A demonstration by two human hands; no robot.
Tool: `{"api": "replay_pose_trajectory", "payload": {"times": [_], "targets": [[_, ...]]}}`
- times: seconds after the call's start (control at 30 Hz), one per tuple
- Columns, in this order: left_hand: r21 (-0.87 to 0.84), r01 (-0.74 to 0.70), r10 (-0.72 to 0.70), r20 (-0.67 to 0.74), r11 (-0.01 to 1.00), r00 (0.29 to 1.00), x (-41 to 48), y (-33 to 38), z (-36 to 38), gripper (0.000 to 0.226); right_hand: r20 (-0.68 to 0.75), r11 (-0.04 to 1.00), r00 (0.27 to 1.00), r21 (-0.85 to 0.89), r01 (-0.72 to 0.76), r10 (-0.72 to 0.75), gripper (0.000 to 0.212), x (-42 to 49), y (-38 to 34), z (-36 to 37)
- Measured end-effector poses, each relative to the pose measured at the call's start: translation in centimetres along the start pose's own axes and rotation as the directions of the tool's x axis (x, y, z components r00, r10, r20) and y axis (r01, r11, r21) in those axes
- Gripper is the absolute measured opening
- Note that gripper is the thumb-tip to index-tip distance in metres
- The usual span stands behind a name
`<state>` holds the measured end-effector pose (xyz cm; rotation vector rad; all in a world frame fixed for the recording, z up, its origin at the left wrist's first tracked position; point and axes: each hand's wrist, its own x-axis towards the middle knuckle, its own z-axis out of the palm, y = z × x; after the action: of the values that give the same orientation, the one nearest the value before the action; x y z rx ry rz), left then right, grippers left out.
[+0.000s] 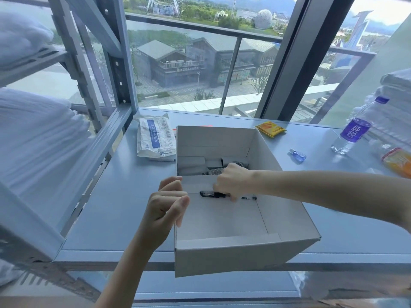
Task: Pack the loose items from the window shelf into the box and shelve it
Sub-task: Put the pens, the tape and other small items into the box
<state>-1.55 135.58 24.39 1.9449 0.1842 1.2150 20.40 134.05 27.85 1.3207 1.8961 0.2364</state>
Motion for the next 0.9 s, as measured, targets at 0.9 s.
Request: {"api": "replay_pose_trajectory", "payload": {"times": [0.9], "targets": [[0.131, 0.206, -0.219, 0.101, 0.97, 0.97, 0.2, 2.0, -0.3, 0.018, -0.192, 0.541, 0.952, 0.84, 0.034, 0.238, 0.049, -15.4, -3.8, -2.2]]}}
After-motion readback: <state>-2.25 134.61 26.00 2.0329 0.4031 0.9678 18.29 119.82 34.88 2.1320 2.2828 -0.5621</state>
